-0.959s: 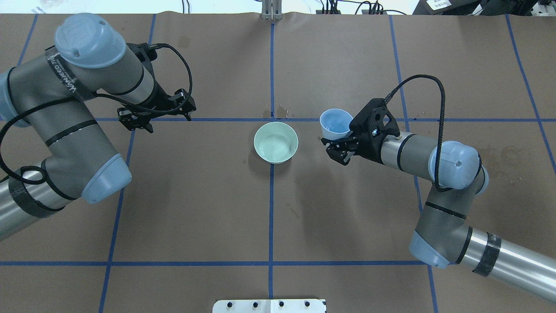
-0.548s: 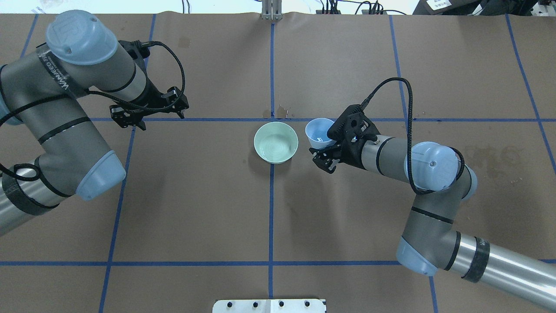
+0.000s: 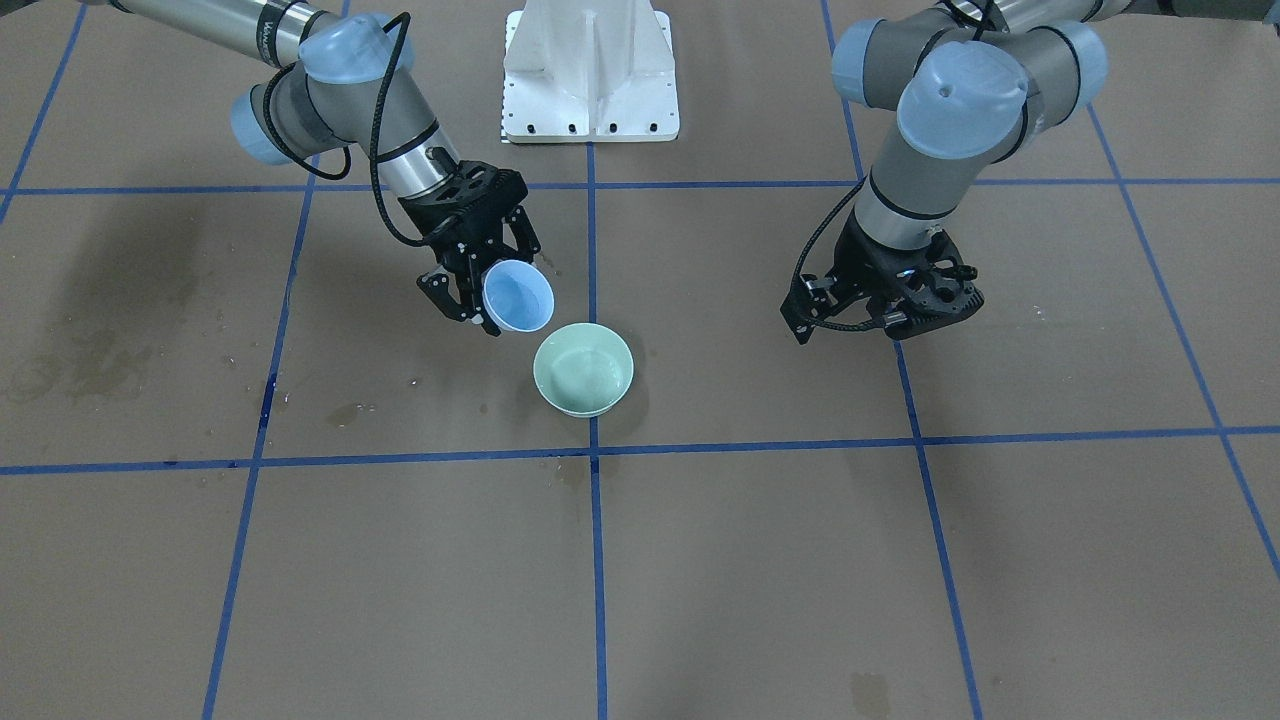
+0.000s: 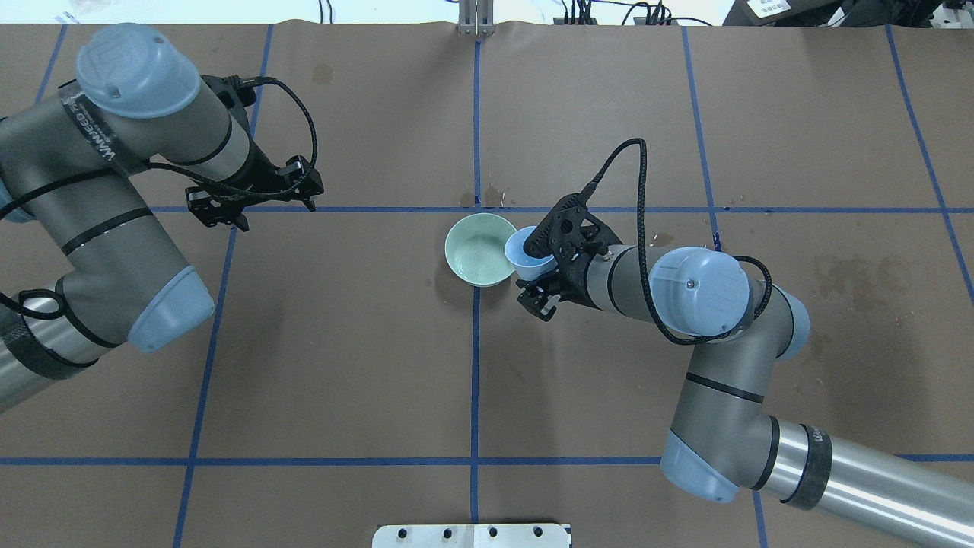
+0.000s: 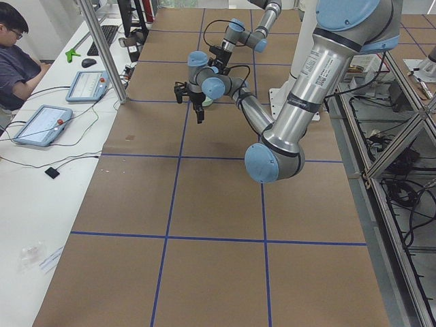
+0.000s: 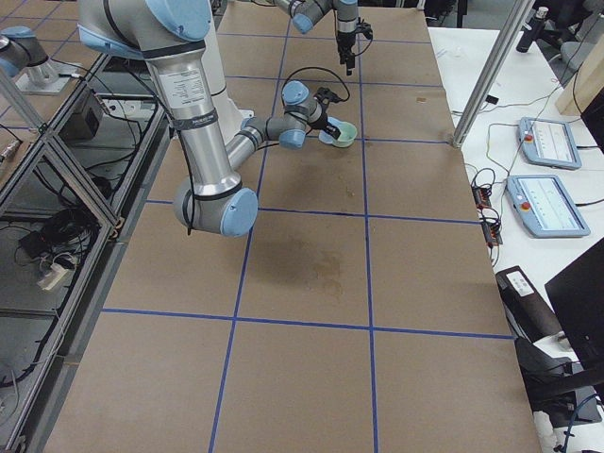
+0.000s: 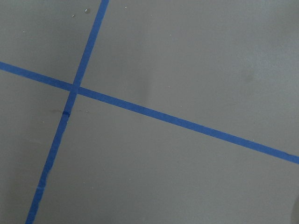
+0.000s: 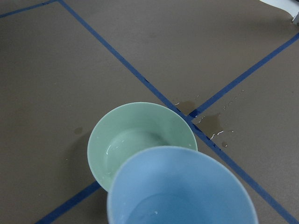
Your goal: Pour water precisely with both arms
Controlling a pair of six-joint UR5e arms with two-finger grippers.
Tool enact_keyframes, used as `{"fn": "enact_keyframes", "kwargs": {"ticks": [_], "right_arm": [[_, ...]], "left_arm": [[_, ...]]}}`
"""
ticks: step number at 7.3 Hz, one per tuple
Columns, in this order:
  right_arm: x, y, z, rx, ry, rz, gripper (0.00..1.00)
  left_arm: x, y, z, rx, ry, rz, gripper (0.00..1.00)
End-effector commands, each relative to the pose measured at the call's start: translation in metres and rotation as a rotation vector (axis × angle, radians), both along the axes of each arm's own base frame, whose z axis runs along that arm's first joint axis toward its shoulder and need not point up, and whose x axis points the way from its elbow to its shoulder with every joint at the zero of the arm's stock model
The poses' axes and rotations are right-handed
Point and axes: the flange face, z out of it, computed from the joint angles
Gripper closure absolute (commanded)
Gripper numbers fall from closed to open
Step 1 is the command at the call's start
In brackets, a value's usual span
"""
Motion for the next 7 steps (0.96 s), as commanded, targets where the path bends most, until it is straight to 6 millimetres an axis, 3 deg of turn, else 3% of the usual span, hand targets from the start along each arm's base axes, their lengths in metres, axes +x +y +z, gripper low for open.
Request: {"fn": "enact_keyframes", "kwargs": {"ticks": [1,5,7], "right_arm": [[-0.008,0.001,-0.002,-0.042,0.044,-0.042,1.00],[-0.026,-0.002,-0.023,-0.121,0.162,-0.087,1.00],[-0.022,-0.013,-0.028,-0.111,0.224,-0.123,1.00]], "left_arm": [[0.000,0.000,0.003,-0.004,-0.002,0.001,0.00],[0.000,0.000,0.003,-0.003,-0.003,0.000,0.00],[-0.001,0.001,0.004,-0.005,-0.005,0.000,0.00]]}}
